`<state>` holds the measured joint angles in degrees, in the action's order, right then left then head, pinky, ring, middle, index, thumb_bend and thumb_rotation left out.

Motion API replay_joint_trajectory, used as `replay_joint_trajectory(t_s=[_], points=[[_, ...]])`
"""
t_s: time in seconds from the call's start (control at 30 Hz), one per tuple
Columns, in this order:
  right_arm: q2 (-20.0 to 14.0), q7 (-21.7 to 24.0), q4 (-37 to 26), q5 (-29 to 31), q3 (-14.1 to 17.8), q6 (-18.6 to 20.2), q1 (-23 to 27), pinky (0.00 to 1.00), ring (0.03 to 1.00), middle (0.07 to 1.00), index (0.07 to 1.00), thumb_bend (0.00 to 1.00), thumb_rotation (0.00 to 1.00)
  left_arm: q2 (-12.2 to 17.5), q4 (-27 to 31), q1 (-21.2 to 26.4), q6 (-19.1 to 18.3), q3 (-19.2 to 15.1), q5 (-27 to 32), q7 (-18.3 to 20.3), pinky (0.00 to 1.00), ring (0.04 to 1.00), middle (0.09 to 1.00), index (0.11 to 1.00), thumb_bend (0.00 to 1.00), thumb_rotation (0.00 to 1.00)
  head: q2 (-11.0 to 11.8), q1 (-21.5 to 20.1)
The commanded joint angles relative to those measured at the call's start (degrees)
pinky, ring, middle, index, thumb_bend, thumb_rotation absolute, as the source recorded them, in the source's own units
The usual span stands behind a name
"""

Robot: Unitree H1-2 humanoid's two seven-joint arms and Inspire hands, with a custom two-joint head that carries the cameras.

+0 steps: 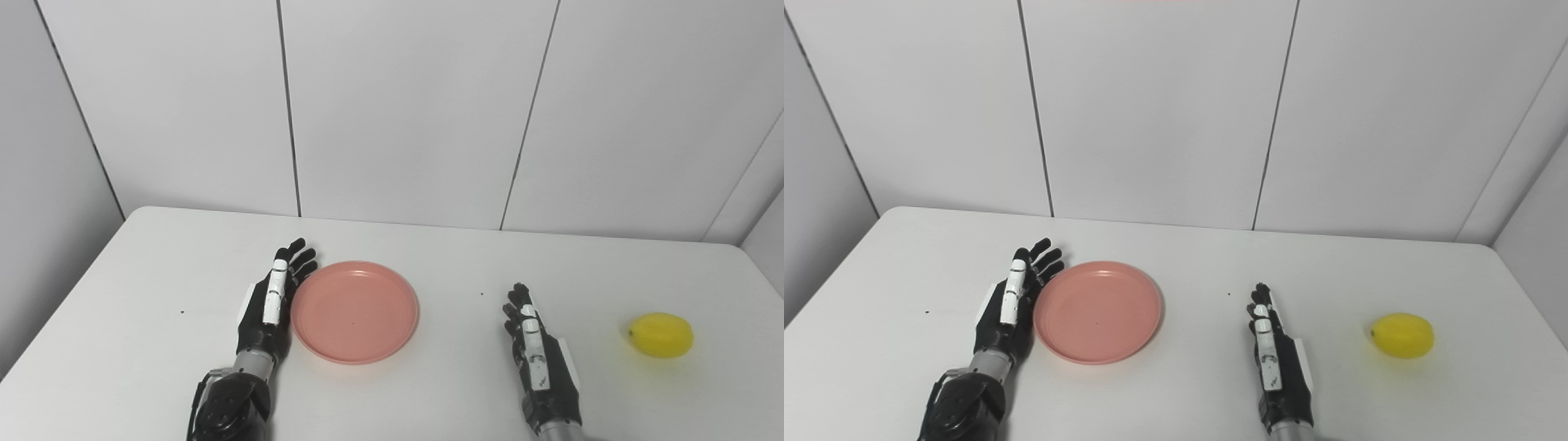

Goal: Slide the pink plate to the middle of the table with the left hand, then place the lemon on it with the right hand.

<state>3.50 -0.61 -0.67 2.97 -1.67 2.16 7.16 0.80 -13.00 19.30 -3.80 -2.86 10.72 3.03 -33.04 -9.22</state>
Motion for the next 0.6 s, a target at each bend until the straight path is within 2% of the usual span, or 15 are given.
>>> replay_joint_trajectory(t_s=[0.0, 0.33, 0.57], points=[[0.45, 0.47, -0.92, -0.03, -0.20, -3.52, 2.03, 0.99, 0.965, 0.965, 0.964, 0.68, 1.00, -0.66, 0.78, 0.07, -1.62, 0.50, -0.12, 0.39, 0.93, 0.891, 0.879, 0.875, 0.60, 1.00, -0.01, 0.06], [0.31, 0.89, -1.24, 0.19, -0.66, -3.96, 1.81, 0.98, 0.966, 0.971, 0.976, 0.66, 1.00, -2.96, 1.29, -0.36, -0.60, 1.66, -1.10, -0.65, 0.96, 0.904, 0.891, 0.892, 0.60, 1.00, -0.30, -1.02], [0.40, 1.06, -0.92, 0.39, -0.97, -4.33, 1.78, 0.99, 0.977, 0.977, 0.976, 0.67, 1.00, -4.08, 1.14, -0.70, -0.10, 2.49, -2.78, -1.01, 0.93, 0.894, 0.890, 0.889, 0.59, 1.00, -0.39, -2.45]])
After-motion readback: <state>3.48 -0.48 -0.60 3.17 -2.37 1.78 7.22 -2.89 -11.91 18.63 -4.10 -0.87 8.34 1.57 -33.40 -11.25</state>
